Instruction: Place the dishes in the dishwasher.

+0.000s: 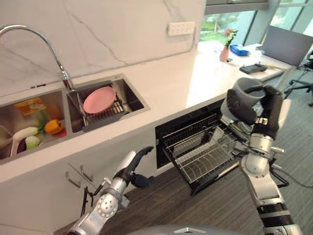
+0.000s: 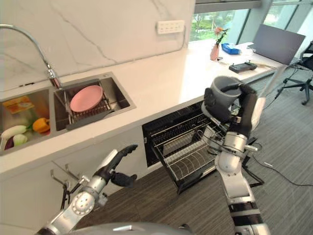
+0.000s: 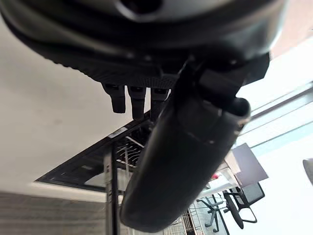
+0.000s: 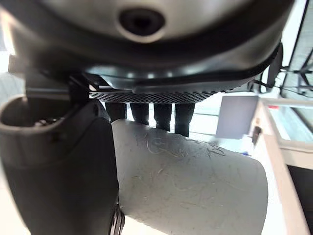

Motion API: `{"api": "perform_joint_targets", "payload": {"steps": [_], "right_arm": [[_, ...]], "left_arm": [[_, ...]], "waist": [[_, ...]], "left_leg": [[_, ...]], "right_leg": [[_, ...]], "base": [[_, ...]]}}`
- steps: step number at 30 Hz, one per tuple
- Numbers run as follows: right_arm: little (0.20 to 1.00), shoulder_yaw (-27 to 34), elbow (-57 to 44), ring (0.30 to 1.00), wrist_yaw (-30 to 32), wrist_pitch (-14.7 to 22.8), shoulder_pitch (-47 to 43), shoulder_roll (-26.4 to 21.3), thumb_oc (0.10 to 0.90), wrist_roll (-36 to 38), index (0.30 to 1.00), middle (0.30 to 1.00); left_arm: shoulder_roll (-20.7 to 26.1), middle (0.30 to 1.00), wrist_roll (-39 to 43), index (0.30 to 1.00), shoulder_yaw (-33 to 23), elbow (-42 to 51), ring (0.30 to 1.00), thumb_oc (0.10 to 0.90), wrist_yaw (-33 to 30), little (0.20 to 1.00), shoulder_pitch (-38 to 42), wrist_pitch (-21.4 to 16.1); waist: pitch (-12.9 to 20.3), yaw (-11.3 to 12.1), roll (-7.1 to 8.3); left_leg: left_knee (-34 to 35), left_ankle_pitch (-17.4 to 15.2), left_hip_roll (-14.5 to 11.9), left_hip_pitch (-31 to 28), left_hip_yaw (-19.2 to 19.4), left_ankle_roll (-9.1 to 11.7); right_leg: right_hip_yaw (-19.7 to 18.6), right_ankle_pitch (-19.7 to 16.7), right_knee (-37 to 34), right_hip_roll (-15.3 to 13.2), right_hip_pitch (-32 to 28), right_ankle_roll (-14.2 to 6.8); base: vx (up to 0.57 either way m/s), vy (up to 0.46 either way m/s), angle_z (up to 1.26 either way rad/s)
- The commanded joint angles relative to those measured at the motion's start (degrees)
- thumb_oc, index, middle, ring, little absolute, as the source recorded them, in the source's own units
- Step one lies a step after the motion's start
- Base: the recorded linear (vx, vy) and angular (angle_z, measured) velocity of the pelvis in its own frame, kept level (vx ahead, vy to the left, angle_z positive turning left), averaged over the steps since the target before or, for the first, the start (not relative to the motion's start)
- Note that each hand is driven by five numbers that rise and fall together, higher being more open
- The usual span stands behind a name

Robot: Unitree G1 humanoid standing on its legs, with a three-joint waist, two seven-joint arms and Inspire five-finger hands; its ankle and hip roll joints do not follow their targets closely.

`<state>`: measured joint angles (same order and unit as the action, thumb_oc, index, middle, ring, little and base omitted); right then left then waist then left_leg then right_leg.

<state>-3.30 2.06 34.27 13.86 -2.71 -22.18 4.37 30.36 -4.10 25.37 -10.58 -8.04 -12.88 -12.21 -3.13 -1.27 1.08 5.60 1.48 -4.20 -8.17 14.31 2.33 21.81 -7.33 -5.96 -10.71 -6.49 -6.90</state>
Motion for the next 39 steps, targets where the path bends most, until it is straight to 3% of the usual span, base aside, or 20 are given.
{"api": "perform_joint_targets", "payload": {"steps": [1,4,11,18,19,25,29,30,39], "right_arm": [[0.300,2.2,0.9,0.300,-4.2,1.6,-5.8,-2.1,0.400,4.6,0.300,0.300],[0.300,0.9,7.3,0.300,-5.7,0.7,-6.9,-3.0,0.400,4.1,0.300,0.300],[0.300,-1.0,25.6,0.300,-5.2,-0.5,-11.3,-5.3,0.400,2.3,0.300,0.300],[0.300,-4.3,37.6,0.300,-6.8,-1.8,-17.7,-7.0,0.400,3.8,0.300,0.300],[0.300,-5.2,43.0,0.300,-7.0,-2.5,-20.0,-6.7,0.400,4.9,0.300,0.300],[0.300,-7.2,48.7,0.300,-7.5,-4.1,-22.2,-6.4,0.400,3.6,0.300,0.300],[0.300,-8.5,58.1,0.300,-7.2,-5.6,-23.8,-6.3,0.400,1.2,0.300,0.300],[0.900,-8.0,60.0,0.900,-6.8,-6.1,-23.9,-5.9,0.800,1.6,0.900,0.900],[0.900,-10.0,63.3,0.900,-5.4,-7.5,-24.0,-7.1,0.800,-5.2,0.900,0.900]], "left_arm": [[-0.8,0.900,6.8,0.900,-3.3,-1.0,0.900,0.800,2.6,0.900,4.1,-3.6],[-2.0,0.900,5.8,0.900,-5.0,-8.4,0.900,0.800,3.8,0.900,1.5,-3.0],[-0.8,0.900,-8.8,0.900,-3.7,-24.3,0.900,0.800,1.1,0.900,0.2,-3.6],[-2.6,0.900,-10.2,0.900,-5.7,-34.7,0.900,0.800,-0.6,0.900,-0.7,-2.3],[-3.1,0.900,-9.6,0.900,-6.1,-36.7,0.900,0.800,-1.0,0.900,-0.6,-2.0],[-4.1,0.900,-8.1,0.900,-7.5,-38.4,0.900,0.800,-1.4,0.900,-0.7,-1.5],[-4.7,0.900,-6.8,0.900,-7.9,-37.3,0.900,0.800,-1.2,0.900,-1.3,-1.8],[-4.8,0.900,-6.2,0.900,-8.2,-36.7,0.900,0.800,-1.4,0.900,-1.4,-1.8],[-5.8,0.900,-5.8,0.900,-8.8,-34.5,0.900,0.800,-3.4,0.900,-3.1,-2.5]], "waist": [[0.6,1.3,-0.89],[0.3,2.2,-0.81],[-0.7,5.0,-1.02],[-1.5,7.1,-1.50],[-1.9,7.8,-1.73],[-2.6,8.6,-2.22],[-3.6,9.7,-2.88],[-3.8,10.0,-3.11],[-4.1,11.1,-3.69]], "left_leg": [[-1.3,-5.4,0.0,-1.6,-2.6,0.0],[-1.4,-4.9,-0.1,-0.7,-3.7,0.3],[-1.7,-3.7,0.0,2.4,-7.4,1.2],[-2.1,-3.8,-0.9,3.8,-9.9,2.3],[-2.5,-3.6,-1.0,4.5,-10.4,2.5],[-3.4,-3.4,-1.3,5.7,-11.3,2.7],[-5.8,-3.9,-1.6,7.2,-12.4,3.0],[-6.4,-4.1,-1.6,7.5,-12.7,3.0],[-8.7,-5.3,-1.8,7.5,-13.2,3.4]], "right_leg": [[1.2,7.5,1.3,-0.2,-1.4,-1.7],[2.4,7.7,1.3,-0.2,-1.5,-1.4],[7.2,8.1,1.5,-0.5,-1.7,-1.0],[8.8,9.4,1.4,0.1,-2.3,-0.9],[9.4,9.6,1.4,0.2,-2.2,-0.6],[9.9,10.0,1.4,0.4,-2.1,-0.2],[10.3,10.7,1.9,0.5,-1.9,0.3],[10.2,10.8,1.9,0.5,-2.0,0.4],[10.1,11.6,1.6,0.9,-3.4,0.9]], "base": [[-0.02,-0.010,0.19],[-0.04,-0.011,0.25],[-0.04,-0.005,0.32],[0.01,-0.033,0.24],[-0.02,-0.032,0.13],[0.00,-0.024,0.17],[0.01,-0.039,0.13],[0.00,-0.023,0.13],[0.01,-0.013,0.03]]}}
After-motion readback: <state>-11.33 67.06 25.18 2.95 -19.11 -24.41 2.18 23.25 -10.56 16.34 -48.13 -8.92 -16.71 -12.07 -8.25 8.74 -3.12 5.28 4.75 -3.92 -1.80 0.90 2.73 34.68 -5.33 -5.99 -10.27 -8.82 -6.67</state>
